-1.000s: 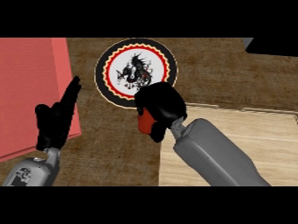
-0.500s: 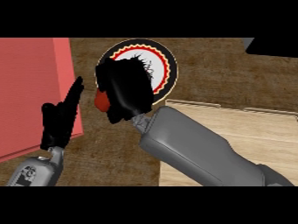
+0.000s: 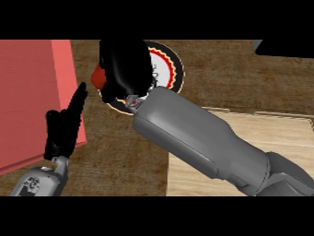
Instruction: Pick the bell pepper from the tray and place it in the plate
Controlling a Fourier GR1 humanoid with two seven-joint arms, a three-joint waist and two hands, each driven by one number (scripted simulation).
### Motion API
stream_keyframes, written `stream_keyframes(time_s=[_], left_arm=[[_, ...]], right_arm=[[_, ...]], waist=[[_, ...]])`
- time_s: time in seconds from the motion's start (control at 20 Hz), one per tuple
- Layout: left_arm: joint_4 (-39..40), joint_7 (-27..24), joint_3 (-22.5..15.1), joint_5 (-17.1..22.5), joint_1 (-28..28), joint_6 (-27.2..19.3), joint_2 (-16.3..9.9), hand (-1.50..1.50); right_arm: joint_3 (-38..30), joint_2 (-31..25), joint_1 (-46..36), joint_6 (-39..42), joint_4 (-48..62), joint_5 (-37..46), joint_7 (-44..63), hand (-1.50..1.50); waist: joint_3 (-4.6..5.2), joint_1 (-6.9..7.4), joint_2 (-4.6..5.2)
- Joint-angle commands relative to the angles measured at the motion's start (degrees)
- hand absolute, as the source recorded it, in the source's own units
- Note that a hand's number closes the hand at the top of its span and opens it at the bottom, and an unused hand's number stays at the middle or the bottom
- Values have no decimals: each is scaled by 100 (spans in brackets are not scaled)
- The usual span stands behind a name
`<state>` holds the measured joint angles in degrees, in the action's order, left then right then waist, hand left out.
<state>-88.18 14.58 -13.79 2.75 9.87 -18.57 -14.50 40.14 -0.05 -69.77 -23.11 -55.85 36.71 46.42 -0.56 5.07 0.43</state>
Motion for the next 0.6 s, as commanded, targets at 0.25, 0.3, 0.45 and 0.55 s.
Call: stream_keyframes(time_s=[0.25, 0.3, 0.45, 0.55], left_arm=[[281, 100, 135, 186, -313, 165, 34, 0], [385, 56, 200, 120, -215, 217, -101, 0], [190, -7, 78, 106, -477, 253, -67, 0], [425, -16, 67, 104, -265, 226, 88, 0]], right_arm=[[-83, 4, -377, -379, 1559, -738, -692, 150], [-213, 5, -451, -430, 1908, -665, -1014, 150], [-199, 5, -455, -270, 2324, -866, -1158, 150], [-273, 5, -436, 30, 2413, -1182, -1320, 150]], waist=[[68, -57, 77], [69, -52, 115], [70, 28, 114], [70, -11, 140]])
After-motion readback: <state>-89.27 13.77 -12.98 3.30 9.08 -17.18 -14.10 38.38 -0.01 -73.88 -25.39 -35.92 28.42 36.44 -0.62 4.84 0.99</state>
